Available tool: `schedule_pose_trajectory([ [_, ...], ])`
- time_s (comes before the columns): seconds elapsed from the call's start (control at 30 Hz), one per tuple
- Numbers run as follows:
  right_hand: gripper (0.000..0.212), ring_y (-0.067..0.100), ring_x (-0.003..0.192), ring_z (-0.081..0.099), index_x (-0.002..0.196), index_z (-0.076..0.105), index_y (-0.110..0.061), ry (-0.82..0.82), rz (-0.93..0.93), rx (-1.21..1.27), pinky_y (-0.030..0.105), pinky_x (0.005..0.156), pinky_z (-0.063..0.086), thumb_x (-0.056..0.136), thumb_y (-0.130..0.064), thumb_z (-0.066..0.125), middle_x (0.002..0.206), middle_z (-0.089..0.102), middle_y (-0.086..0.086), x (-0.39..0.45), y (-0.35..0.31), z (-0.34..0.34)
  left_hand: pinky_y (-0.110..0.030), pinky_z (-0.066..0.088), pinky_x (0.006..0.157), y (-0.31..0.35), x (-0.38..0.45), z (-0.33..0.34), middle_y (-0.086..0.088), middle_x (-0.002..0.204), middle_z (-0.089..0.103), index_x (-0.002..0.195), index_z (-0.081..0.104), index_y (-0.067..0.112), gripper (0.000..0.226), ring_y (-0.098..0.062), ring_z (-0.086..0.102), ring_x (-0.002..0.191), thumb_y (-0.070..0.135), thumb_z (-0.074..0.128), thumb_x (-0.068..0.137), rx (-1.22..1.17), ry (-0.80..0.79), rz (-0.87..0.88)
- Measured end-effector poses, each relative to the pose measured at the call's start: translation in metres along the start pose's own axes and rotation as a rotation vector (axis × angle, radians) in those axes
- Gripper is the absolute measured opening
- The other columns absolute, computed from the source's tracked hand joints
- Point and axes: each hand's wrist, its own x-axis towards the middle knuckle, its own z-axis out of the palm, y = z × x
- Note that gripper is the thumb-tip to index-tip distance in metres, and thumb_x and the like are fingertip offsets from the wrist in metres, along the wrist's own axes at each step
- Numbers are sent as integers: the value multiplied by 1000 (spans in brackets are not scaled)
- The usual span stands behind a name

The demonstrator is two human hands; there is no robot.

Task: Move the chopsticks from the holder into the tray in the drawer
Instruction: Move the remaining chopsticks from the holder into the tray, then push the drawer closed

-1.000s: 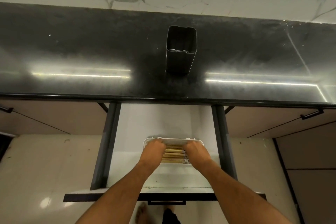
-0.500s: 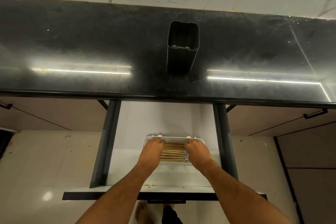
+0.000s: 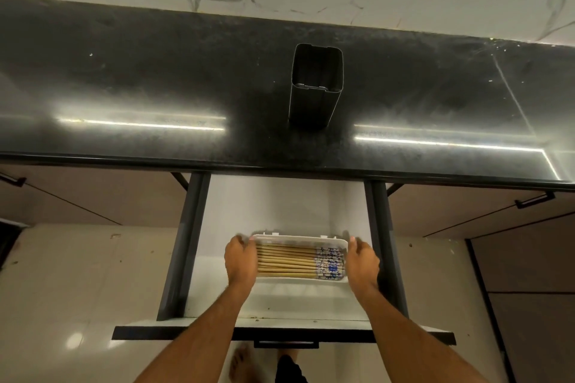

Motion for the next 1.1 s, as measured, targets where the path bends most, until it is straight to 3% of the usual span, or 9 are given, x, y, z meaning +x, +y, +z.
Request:
schedule_pose_trajectory([
  [0.1,31,22,80,73,107,64,-11,-35,19,-1,42,70,65,108,-31,41,94,72,10,-8,8,9,-19,48,62,-5,0,0,-2,92,67,99,65,16,24,-20,67,89,30,47,107,-47,-41,-47],
  [0.43,27,23,84,70,115,66,-7,16,33,-81,38,74,64,108,-20,43,98,70,10,-19,6,28,-29,54,69,-12,-1,-7,-5,87,68,88,65,19,33,-20,66,83,30,41,108,-34,-27,-97],
  [0.57,27,21,82,68,117,66,-6,-2,25,-96,33,70,61,108,-20,44,97,68,9,-22,8,30,-25,51,63,-15,-2,-12,-6,89,68,89,65,18,32,-17,64,80,29,42,108,-11,-23,-84],
  [0.7,29,25,87,70,118,65,-7,-37,-5,-126,37,74,62,108,-23,42,103,70,13,-20,4,25,-25,50,63,-14,-4,-18,-8,94,68,88,62,22,28,-18,64,83,26,42,107,6,-48,-45],
  [0.8,28,23,87,69,116,62,-8,-37,-86,-207,35,72,62,109,-25,40,102,69,12,-22,-3,16,-33,59,79,-11,-11,-26,-5,107,67,110,65,17,27,-23,66,99,28,41,108,138,-89,119],
  [0.9,25,21,92,68,115,59,-10,-26,-204,-300,37,78,64,108,-26,41,107,67,12,-29,-9,8,-37,54,101,-7,-21,-35,-1,129,58,134,55,18,32,-19,56,118,31,42,108,360,-98,331],
  [1.1,33,17,115,53,133,49,-14,-17,-439,-463,32,94,55,107,-33,44,128,55,5,-60,-19,-4,-24,50,100,-2,-49,-54,-1,129,59,131,54,17,33,-15,56,115,33,45,105,611,-35,736],
])
